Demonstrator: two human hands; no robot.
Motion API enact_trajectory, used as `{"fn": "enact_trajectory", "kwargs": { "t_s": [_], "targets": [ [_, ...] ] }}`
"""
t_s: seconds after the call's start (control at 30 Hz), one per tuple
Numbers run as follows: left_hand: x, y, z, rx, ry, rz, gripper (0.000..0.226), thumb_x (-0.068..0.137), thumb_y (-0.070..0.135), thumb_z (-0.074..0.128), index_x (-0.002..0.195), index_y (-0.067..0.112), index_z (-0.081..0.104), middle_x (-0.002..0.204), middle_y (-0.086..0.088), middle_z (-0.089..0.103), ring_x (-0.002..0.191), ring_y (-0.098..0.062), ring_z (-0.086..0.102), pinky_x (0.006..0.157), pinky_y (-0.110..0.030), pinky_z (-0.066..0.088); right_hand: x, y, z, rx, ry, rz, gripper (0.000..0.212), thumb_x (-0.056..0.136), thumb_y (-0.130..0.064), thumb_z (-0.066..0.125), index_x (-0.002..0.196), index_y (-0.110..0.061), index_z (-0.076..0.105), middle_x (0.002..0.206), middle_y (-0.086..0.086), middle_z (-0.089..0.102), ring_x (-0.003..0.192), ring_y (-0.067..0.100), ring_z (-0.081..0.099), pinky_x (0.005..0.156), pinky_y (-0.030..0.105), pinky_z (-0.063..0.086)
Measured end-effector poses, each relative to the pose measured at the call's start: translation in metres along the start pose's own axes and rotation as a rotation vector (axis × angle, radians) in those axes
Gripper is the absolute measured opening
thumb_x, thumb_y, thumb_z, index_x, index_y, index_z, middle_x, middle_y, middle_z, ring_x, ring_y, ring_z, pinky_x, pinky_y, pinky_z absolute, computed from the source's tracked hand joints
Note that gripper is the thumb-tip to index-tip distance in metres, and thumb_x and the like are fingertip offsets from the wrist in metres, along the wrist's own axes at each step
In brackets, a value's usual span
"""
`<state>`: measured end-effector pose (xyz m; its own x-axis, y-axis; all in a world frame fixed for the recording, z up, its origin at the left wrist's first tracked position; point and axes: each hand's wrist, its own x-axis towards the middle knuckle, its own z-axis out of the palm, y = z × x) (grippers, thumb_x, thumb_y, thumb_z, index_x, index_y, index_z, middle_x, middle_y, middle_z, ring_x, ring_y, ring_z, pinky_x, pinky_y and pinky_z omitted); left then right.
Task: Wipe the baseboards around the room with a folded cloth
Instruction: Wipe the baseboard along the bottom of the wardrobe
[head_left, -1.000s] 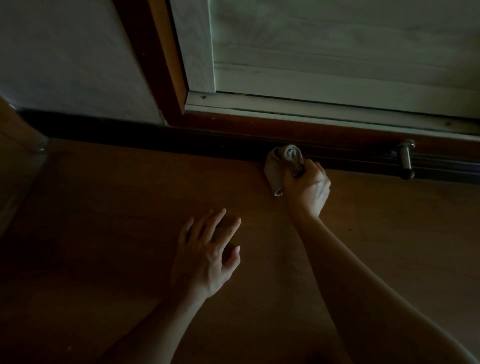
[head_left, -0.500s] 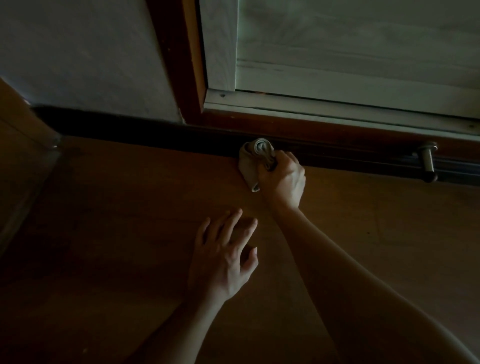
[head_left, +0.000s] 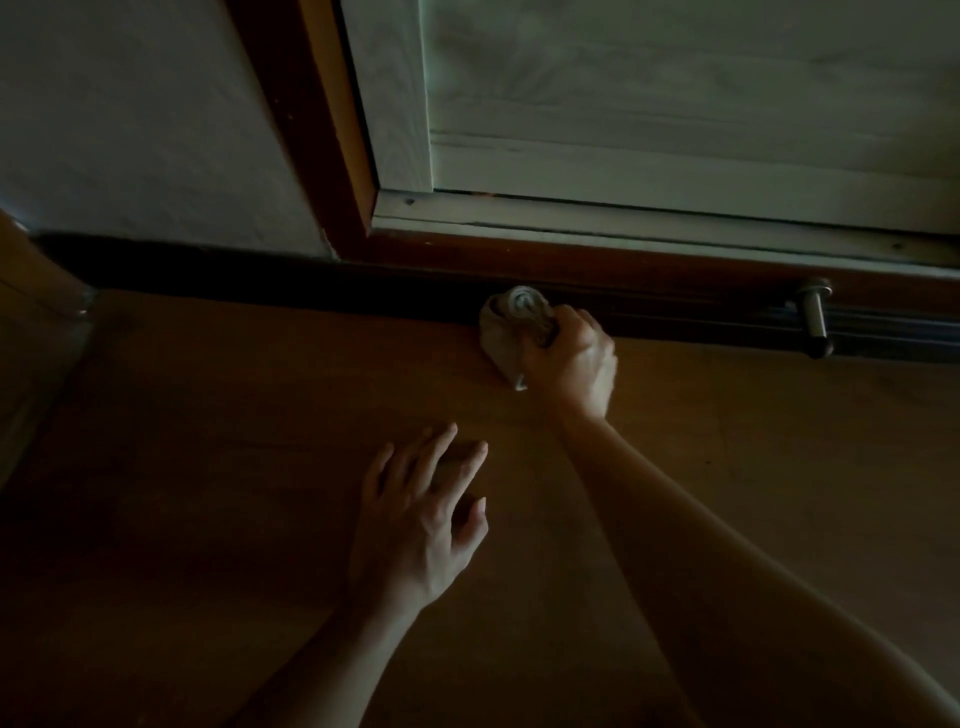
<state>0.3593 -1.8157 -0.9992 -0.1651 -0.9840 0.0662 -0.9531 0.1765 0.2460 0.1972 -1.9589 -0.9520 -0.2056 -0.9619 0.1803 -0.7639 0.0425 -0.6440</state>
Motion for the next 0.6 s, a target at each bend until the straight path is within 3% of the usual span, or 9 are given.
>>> {"fn": "enact_trajectory", "kwargs": {
  "t_s": [0.1,0.2,0.4,0.5,0.6],
  "targets": [
    [0.002,0.002,-0.002,0.027,-0.042,-0.018,0.057,0.093,0.057,0.039,0.147,0.039,0.046,0.156,-0.002,0.042,0.142,-0.023,0.040,0.116,-0.054,0.031,0.004,0.037,-0.024,-0.021,0.102,0.153,0.020,0.087,-0.029,0.065,0.100,-0.014,0.067,0.099,0.002,0.066,0.088,0.019,0.063,0.070,0.032,0.046],
    [0.003,0.003,-0.003,0.031,-0.049,-0.023,0.057,0.093,0.057,0.038,0.146,0.038,0.048,0.156,-0.003,0.043,0.141,-0.025,0.042,0.115,-0.055,0.030,0.004,0.053,-0.035,-0.011,0.188,0.302,0.020,0.087,-0.026,0.064,0.102,-0.012,0.065,0.103,0.003,0.064,0.095,0.024,0.061,0.072,0.031,0.039],
    [0.003,0.004,-0.002,0.014,-0.039,-0.020,0.057,0.093,0.055,0.039,0.145,0.036,0.049,0.155,-0.004,0.044,0.141,-0.025,0.042,0.115,-0.055,0.030,0.002,0.041,-0.027,0.082,0.002,0.141,0.034,0.091,-0.035,0.051,0.117,-0.012,0.055,0.111,0.006,0.055,0.095,0.020,0.054,0.074,0.034,0.040],
    [0.004,0.004,-0.002,0.025,-0.061,-0.028,0.057,0.093,0.056,0.038,0.146,0.038,0.047,0.155,-0.003,0.043,0.141,-0.024,0.042,0.115,-0.054,0.029,0.000,0.045,-0.026,0.113,0.072,0.220,0.031,0.094,-0.026,0.055,0.122,-0.013,0.053,0.114,0.007,0.055,0.096,0.016,0.050,0.075,0.033,0.037],
    [0.003,0.003,-0.001,0.027,-0.058,-0.023,0.057,0.093,0.056,0.039,0.146,0.038,0.047,0.155,-0.002,0.043,0.141,-0.025,0.041,0.116,-0.053,0.028,-0.002,0.039,-0.025,0.128,0.075,0.211,0.034,0.093,-0.030,0.056,0.121,-0.011,0.055,0.113,0.006,0.056,0.097,0.020,0.054,0.079,0.039,0.048]
  ]
}}
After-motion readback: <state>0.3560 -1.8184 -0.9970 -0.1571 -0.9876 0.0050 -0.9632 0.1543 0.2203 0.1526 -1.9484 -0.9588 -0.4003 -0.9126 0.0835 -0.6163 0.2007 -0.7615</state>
